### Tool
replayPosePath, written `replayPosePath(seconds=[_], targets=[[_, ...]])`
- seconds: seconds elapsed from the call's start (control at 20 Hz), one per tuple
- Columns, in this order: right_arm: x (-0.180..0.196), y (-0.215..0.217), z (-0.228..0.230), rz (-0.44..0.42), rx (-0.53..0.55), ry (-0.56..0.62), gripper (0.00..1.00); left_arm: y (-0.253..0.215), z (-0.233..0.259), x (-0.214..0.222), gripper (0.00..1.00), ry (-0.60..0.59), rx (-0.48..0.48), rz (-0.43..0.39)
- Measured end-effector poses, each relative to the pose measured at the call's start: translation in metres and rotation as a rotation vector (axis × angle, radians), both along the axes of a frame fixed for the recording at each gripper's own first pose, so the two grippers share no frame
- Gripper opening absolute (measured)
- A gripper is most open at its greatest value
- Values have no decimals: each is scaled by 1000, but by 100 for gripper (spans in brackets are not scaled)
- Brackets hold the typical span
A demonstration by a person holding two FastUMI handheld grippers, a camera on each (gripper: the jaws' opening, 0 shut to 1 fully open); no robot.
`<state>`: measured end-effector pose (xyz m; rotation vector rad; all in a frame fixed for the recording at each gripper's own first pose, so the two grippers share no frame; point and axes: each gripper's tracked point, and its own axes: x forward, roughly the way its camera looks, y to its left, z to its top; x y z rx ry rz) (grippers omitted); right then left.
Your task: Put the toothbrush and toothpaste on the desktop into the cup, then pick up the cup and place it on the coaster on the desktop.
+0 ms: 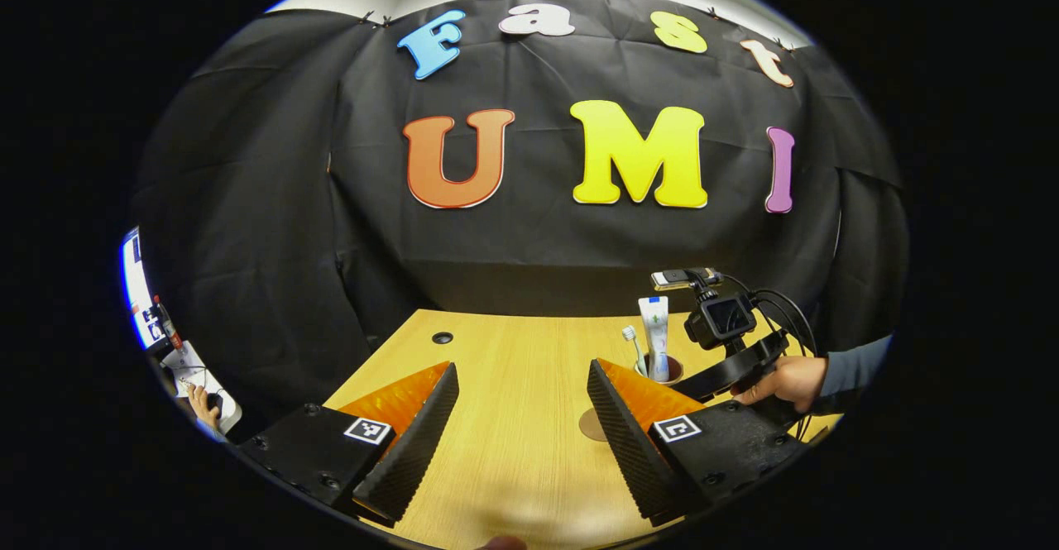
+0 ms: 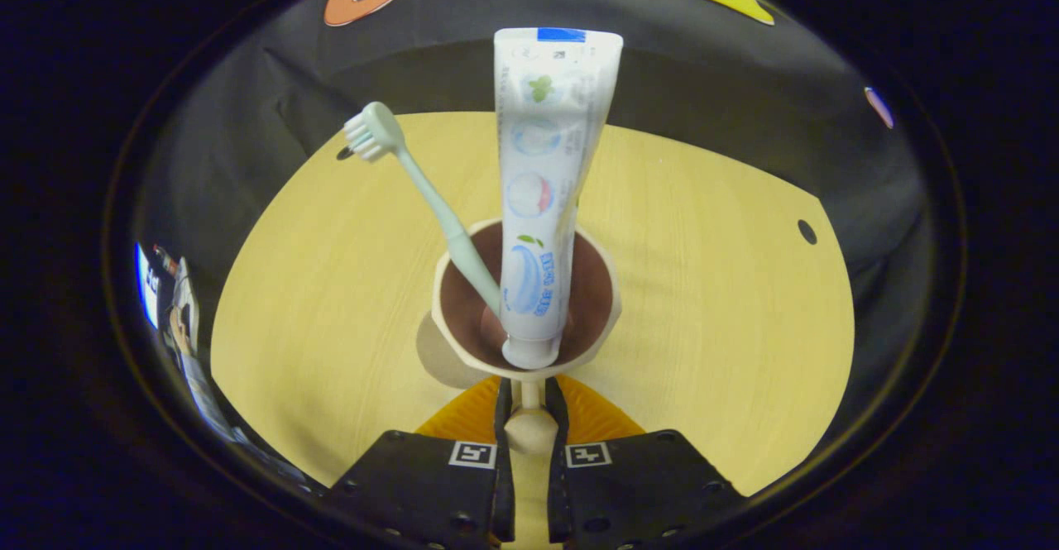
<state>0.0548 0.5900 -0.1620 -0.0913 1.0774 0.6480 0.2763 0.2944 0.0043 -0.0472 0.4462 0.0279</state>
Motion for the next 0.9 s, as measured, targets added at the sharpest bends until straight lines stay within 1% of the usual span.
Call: replayPosePath(seconds=[0.25,0.55,0.7,0.9], targets=[[2,-6,0,43,-11,-7,15,18,-6,-4,99,9,5,31],[5,-15,-1,78,-42,-13,15,35,-14,-10,99,29,7,49],[1,-16,4,78,-53,8,15,35,-17,-11,99,37,24,42],[3,-17,8,75,-54,0,16,30,-18,-12,99,39,28,22]])
